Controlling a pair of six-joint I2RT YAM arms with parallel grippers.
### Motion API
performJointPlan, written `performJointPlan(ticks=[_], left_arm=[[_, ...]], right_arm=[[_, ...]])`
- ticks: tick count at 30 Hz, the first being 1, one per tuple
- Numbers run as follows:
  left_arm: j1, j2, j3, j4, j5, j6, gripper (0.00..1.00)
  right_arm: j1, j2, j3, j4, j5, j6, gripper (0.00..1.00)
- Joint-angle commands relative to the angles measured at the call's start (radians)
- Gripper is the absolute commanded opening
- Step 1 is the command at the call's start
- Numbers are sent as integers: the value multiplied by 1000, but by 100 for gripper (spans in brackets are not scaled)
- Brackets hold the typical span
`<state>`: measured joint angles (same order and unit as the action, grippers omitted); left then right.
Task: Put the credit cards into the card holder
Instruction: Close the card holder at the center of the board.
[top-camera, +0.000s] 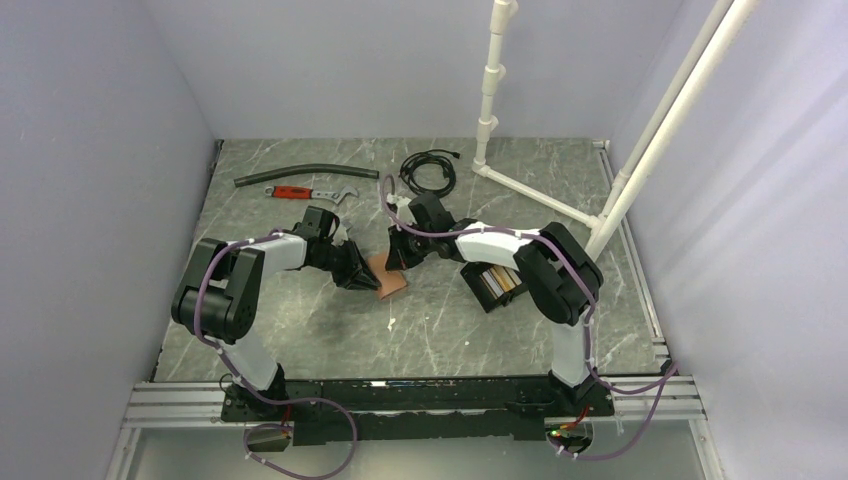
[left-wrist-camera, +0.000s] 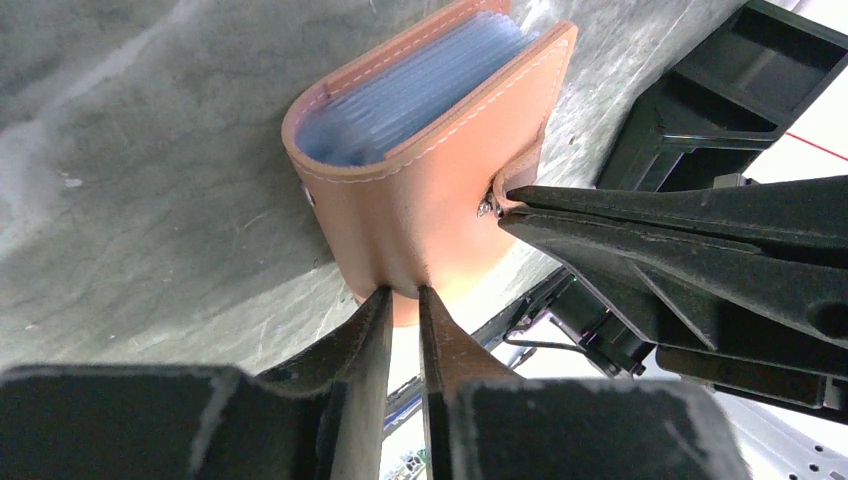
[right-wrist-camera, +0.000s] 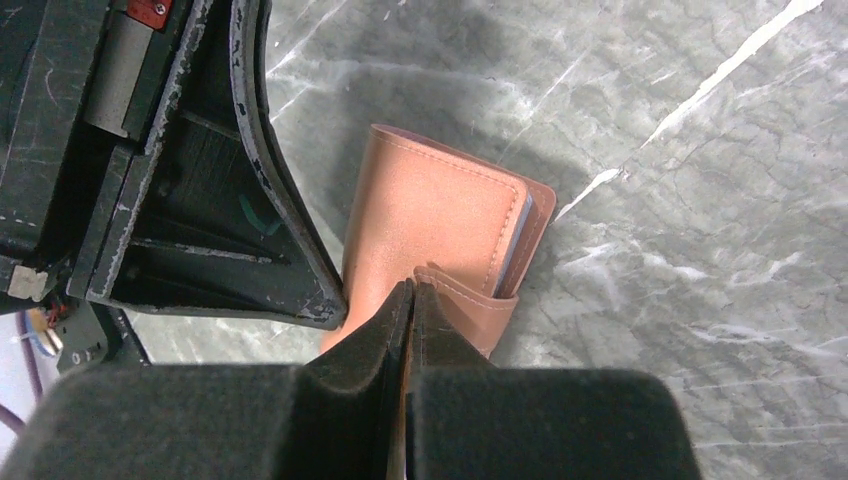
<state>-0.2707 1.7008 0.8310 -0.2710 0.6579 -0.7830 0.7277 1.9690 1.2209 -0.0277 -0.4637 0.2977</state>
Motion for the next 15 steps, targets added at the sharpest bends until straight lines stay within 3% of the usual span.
performJointPlan(ticks=[1,8,15], left_arm=[[-7,22,42,84,-31,-11,21],[-7,21,36,84,-33,-10,21],[-7,19,35,84,-34,-9,21]], right_arm=[[82,77,-19,-189,54,-40,0],[119,132,50,-316,169,-58,0],[112,106,-94,-203,117,14,0]])
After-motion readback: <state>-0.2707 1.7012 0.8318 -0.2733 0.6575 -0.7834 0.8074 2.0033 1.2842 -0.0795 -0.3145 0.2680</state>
